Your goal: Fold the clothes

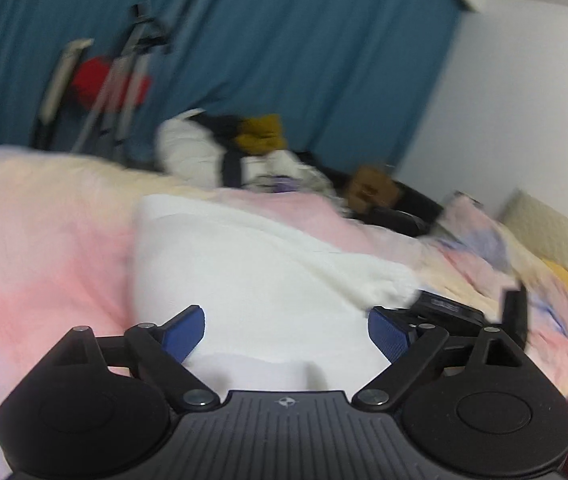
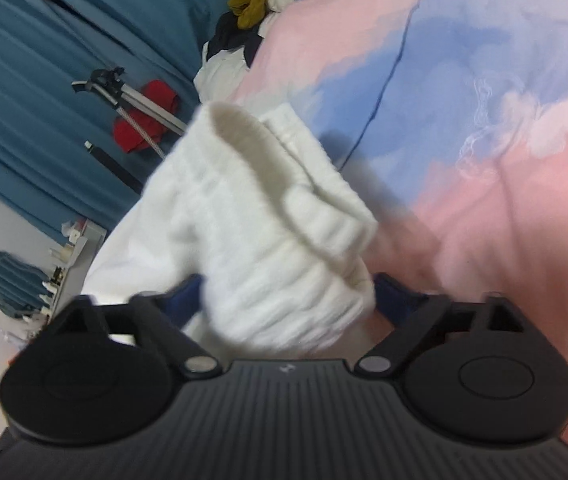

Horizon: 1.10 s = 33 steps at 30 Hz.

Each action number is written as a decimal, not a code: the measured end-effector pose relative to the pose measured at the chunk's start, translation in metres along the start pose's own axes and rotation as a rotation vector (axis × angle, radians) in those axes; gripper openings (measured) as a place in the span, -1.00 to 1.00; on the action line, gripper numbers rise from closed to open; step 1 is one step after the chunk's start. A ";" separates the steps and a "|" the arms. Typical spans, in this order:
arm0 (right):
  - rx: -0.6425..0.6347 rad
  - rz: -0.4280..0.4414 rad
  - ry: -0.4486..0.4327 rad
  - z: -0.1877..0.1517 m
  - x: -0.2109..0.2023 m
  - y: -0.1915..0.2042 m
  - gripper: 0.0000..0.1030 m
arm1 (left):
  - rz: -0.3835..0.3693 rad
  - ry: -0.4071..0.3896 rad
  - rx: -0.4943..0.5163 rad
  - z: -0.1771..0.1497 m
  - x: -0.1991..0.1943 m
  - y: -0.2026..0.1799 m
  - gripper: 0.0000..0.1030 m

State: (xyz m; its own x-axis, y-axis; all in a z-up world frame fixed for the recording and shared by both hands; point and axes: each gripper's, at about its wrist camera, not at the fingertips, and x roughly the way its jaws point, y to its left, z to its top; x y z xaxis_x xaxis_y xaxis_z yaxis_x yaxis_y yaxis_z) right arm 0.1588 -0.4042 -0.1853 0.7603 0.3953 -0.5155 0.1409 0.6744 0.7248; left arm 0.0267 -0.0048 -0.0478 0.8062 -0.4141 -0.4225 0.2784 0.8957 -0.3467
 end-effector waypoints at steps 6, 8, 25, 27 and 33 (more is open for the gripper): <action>-0.088 0.122 0.039 -0.005 0.002 0.024 0.94 | 0.084 0.121 -0.189 -0.001 0.023 0.046 0.78; -0.142 0.114 0.028 -0.008 0.000 0.032 0.93 | 0.067 0.147 -0.242 -0.004 0.028 0.058 0.78; -0.224 0.109 -0.251 0.023 -0.082 0.081 -0.24 | -0.024 0.027 -0.186 0.049 0.009 -0.004 -0.08; -0.216 0.121 -0.311 0.043 -0.102 0.080 -0.25 | -0.057 0.005 -0.153 0.068 0.023 -0.028 -0.08; -0.162 0.084 -0.496 0.105 -0.142 0.047 -0.25 | -0.181 -0.015 -0.045 0.111 0.111 -0.106 -0.06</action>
State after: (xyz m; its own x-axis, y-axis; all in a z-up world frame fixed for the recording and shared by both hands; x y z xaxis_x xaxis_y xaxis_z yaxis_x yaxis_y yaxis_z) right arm 0.1242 -0.4939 -0.0300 0.9789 0.1361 -0.1522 -0.0034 0.7562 0.6544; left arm 0.1448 -0.1279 0.0354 0.7527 -0.5654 -0.3373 0.3965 0.7982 -0.4535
